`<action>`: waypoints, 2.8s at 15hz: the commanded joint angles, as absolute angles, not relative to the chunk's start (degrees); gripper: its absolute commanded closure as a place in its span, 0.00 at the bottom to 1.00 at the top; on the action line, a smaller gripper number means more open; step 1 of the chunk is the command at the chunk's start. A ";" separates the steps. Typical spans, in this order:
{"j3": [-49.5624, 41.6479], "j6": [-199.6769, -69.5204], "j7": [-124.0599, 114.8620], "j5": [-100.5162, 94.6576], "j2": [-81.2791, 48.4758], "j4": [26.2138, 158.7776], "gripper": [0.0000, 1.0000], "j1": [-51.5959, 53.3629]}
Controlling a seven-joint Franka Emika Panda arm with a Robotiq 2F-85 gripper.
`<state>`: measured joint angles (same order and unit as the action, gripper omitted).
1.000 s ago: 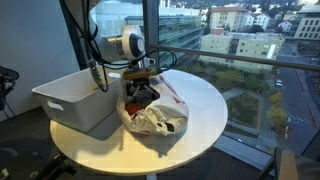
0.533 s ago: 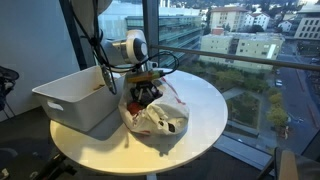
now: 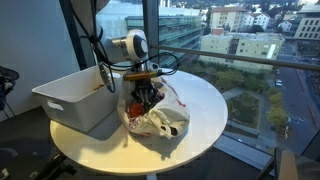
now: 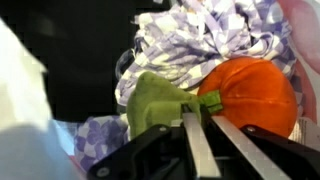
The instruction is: Pick up the brown toy from the plastic and put it in the white basket, pick up the orange toy from the plastic and put in the white basket, pick up the black bowl with the checked shirt from the plastic and put it in the white basket, pick up the silver object from the plastic and put it in the white basket
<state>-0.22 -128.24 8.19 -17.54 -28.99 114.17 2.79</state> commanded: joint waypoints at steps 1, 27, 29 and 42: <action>-1.82 -113.33 3.39 -18.33 -24.46 113.11 0.98 5.36; 19.03 -100.07 9.10 -38.48 -10.08 101.11 0.65 19.94; 18.79 -105.03 13.41 -39.34 -11.96 101.47 0.57 19.92; 7.67 -104.87 32.04 -19.52 -5.30 112.67 0.00 5.12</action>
